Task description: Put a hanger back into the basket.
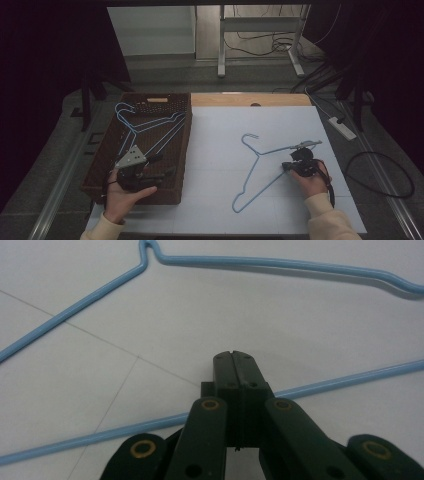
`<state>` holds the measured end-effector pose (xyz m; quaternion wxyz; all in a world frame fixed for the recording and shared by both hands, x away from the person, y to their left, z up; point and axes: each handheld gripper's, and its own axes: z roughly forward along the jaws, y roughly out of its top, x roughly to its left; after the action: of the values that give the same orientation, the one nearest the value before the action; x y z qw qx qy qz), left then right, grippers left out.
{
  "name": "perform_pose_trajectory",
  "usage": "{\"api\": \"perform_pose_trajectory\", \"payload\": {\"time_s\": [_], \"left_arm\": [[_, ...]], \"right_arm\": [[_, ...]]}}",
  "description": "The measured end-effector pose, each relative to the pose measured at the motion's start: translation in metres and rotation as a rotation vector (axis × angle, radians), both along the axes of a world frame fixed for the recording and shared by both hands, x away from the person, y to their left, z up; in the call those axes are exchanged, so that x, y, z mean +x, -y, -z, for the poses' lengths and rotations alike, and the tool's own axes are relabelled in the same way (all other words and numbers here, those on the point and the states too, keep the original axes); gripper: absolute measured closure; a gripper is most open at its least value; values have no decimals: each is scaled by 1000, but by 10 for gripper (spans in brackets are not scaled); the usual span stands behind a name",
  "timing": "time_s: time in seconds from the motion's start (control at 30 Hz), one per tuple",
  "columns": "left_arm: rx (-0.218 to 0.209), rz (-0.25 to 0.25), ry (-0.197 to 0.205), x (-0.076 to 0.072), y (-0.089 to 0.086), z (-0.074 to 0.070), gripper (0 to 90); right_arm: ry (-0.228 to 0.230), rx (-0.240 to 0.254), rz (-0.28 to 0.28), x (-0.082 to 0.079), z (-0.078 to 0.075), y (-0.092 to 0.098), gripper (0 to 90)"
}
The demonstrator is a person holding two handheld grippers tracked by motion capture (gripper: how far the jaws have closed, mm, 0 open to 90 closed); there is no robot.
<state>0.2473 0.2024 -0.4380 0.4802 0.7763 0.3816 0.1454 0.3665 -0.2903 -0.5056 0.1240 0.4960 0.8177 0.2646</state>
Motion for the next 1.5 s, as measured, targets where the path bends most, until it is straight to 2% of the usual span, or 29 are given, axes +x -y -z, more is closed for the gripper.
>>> {"api": "perform_pose_trajectory", "payload": {"time_s": [0.43,0.57,0.67,0.8,0.87,0.93,1.0,1.1,1.13,1.33,1.43,1.5], "left_arm": [[-2,-3,0,0,-2,0,334],[-1,-2,-1,1,-1,1,334],[-2,-4,0,1,-1,0,333],[-3,-6,2,1,-1,0,334],[-2,-6,3,1,-2,0,333],[-3,-5,2,1,-2,0,333],[-2,-6,1,1,-2,1,333],[0,-5,1,1,-2,1,332],[0,-5,1,1,-2,1,332],[0,-4,5,1,-4,1,332],[-1,-5,4,1,-4,1,332],[0,-4,4,1,-4,1,331]], "right_arm": [[-15,12,3,-10,0,4,900],[-23,23,-12,-8,-1,4,900],[13,62,-53,-2,-5,-1,897],[63,93,-100,9,-14,-9,809],[90,107,-130,17,-19,-17,726],[90,90,-143,24,-21,-24,623],[89,78,-163,33,-24,-33,590],[78,16,-215,49,-26,-52,525],[66,10,-224,54,-26,-57,506],[1,-45,-260,76,-17,-76,486],[-46,-85,-279,85,-9,-86,517],[-58,-100,-289,87,-7,-90,545]]}}
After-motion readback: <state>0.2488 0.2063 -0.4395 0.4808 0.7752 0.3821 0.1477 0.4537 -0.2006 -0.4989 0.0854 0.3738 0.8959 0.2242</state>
